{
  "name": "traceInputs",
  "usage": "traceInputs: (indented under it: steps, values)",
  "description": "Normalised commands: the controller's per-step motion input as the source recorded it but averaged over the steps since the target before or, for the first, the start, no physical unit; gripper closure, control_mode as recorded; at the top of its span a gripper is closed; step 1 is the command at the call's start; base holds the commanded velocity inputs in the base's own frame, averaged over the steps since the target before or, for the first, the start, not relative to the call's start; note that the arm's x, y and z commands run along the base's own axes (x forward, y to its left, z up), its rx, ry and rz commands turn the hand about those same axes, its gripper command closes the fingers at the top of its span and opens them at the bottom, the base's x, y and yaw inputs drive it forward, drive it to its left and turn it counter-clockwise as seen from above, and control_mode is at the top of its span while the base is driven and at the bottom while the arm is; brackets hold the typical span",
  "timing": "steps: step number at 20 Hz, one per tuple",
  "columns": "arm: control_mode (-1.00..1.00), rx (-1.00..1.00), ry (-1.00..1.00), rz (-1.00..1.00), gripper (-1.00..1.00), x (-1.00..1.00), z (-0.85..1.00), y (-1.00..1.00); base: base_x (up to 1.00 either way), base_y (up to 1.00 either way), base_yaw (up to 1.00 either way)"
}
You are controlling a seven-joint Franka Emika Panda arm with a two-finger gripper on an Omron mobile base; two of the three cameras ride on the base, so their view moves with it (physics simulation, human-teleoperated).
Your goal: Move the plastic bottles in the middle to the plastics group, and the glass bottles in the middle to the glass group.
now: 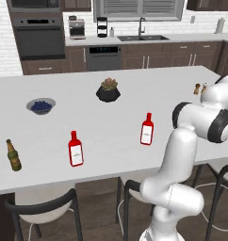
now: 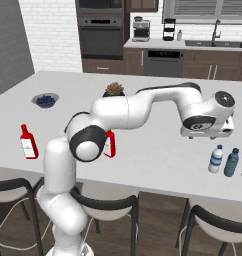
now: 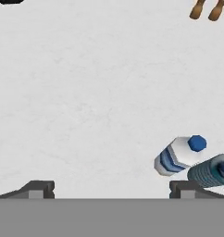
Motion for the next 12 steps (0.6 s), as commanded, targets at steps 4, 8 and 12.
traceInputs:
  steps: [4,8,12]
  values:
    - [-1.0,-0.05,0.03,0.06,-1.0,-0.14,0.21,1.0,0.0,0.0,0.0]
    - [-1.0,-0.04,0.04,0.07,-1.0,-0.13,0.33,1.0,0.0,0.0,0.0]
    - [-1.0,-0.03,0.09,0.09,-1.0,-0.02,0.41,1.0,0.0,0.0,0.0]
